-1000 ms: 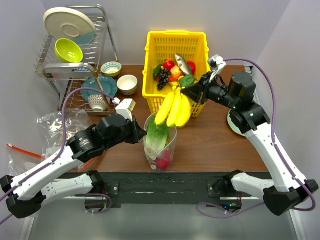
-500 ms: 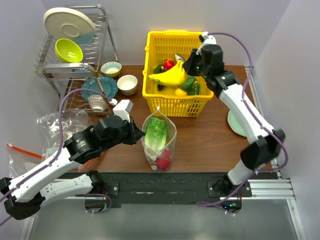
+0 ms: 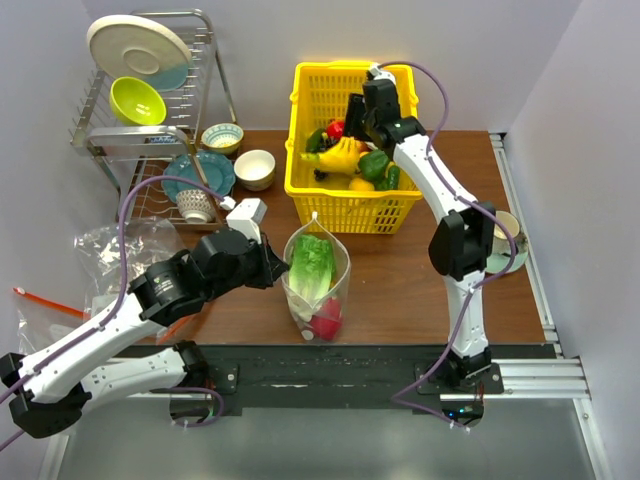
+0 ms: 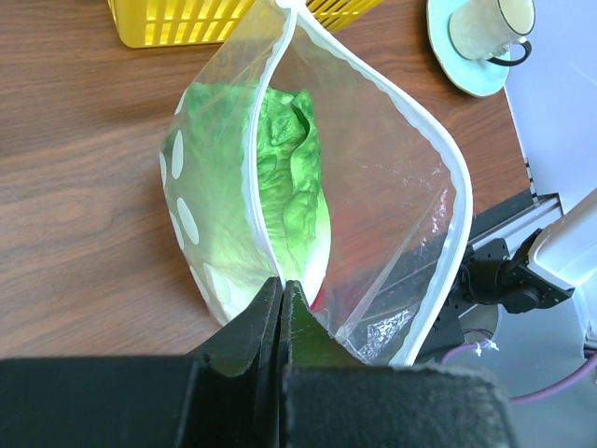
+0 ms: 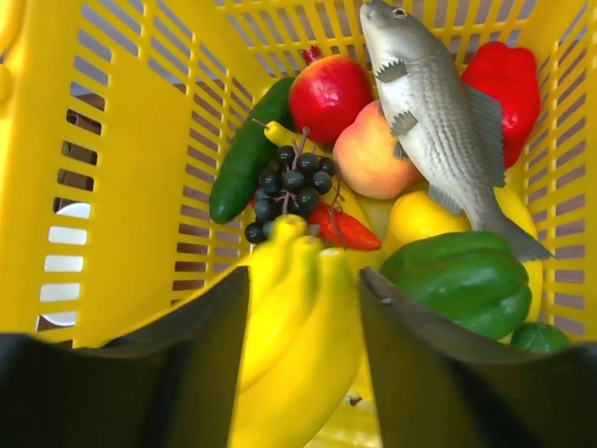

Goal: Place the food in the zip-top bag and seal the zipper
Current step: Place the fake fruit in the bin, then pick up the fake fruit from the bin.

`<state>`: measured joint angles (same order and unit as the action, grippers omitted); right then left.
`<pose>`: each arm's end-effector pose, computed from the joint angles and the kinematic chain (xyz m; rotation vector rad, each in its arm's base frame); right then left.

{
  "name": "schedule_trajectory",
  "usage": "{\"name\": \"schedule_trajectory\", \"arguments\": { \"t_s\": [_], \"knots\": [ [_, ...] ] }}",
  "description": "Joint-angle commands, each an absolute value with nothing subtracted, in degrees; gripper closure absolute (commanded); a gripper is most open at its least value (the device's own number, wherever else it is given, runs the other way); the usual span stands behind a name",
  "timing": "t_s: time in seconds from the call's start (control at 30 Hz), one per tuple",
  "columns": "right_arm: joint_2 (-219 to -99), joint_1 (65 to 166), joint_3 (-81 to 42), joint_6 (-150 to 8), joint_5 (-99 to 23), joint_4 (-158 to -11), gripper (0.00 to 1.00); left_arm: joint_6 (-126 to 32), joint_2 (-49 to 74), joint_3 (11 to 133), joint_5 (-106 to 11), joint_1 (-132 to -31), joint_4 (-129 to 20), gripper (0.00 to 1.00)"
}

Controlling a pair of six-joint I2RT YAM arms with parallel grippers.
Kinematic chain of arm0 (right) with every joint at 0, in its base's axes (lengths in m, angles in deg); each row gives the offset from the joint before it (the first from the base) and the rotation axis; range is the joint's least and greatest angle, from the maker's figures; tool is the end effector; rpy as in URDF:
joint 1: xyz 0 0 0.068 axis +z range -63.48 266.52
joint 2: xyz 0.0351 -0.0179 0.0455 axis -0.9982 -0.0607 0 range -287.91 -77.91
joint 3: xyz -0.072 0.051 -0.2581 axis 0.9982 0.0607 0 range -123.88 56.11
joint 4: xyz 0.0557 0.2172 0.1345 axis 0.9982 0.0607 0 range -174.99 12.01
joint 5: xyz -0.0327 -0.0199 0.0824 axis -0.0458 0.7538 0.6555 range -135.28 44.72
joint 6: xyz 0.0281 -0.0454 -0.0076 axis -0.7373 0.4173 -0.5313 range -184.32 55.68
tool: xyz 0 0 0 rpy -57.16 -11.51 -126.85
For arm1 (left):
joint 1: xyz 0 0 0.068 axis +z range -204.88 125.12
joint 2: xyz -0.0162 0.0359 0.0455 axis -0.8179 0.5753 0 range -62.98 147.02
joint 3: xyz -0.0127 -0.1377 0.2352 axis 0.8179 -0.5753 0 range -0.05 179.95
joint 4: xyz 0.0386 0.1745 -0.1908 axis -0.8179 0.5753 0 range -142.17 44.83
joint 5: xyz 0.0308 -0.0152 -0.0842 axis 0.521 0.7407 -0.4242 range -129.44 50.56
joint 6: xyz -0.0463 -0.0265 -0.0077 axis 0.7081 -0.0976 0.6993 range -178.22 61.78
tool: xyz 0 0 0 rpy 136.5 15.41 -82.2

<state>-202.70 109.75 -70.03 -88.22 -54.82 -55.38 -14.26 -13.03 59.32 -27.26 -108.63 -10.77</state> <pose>0.4712 0.1959 0.3444 0.1154 2.0704 0.3366 0.1091 -0.1361 0.3573 0.0582 2.2162 -0.7688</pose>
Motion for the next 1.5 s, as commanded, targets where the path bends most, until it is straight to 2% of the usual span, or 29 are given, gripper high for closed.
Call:
{"name": "schedule_trajectory", "arguments": {
  "t_s": [0.0, 0.23, 0.5, 0.6, 0.63, 0.67, 0.73, 1.17, 1.47],
  "knots": [
    [-201.23, 110.08, -74.59, -83.75, -53.11, -52.48, 0.4, -14.45, -13.67, 62.26, -26.7, -108.49, -12.36, 1.0],
    [-191.83, 110.08, -60.97, -74.44, -54.25, -51.59, 0.42, -14.72, -14.73, 62.09, -26.0, -108.58, -11.74, 1.0],
    [-194.09, 109.9, -60.08, -69.42, -58.55, -42.72, 0.41, -15.16, -14.82, 61.91, -26.17, -108.49, -12.09, 1.0],
    [-197.6, 109.9, -62.09, -69.41, -58.29, -40.09, 0.31, -14.81, -14.73, 61.82, -26.61, -108.49, -12.36, 1.0],
    [-198.49, 109.99, -62.88, -69.33, -57.94, -39.47, 0.23, -14.63, -14.9, 61.73, -26.78, -108.49, -12.53, 1.0],
    [-199.28, 109.99, -64.11, -69.68, -57.68, -38.85, 0.19, -14.54, -14.9, 61.56, -26.87, -108.49, -12.62, 1.0],
    [-200.95, 109.99, -64.65, -70.29, -57.24, -38.4, 0.16, -14.45, -14.82, 61.47, -27.31, -108.49, -12.71, 1.0],
    [-206.32, 109.99, -60.17, -73.72, -53.81, -42.97, 0.17, -14.54, -14.38, 62.44, -27.4, -108.49, -12.18, 1.0],
    [-204.91, 109.99, -55.25, -73.46, -54.86, -45.08, 0.25, -14.1, -14.82, 62.09, -27.66, -108.49, -12.53, 1.0]
  ]
}}
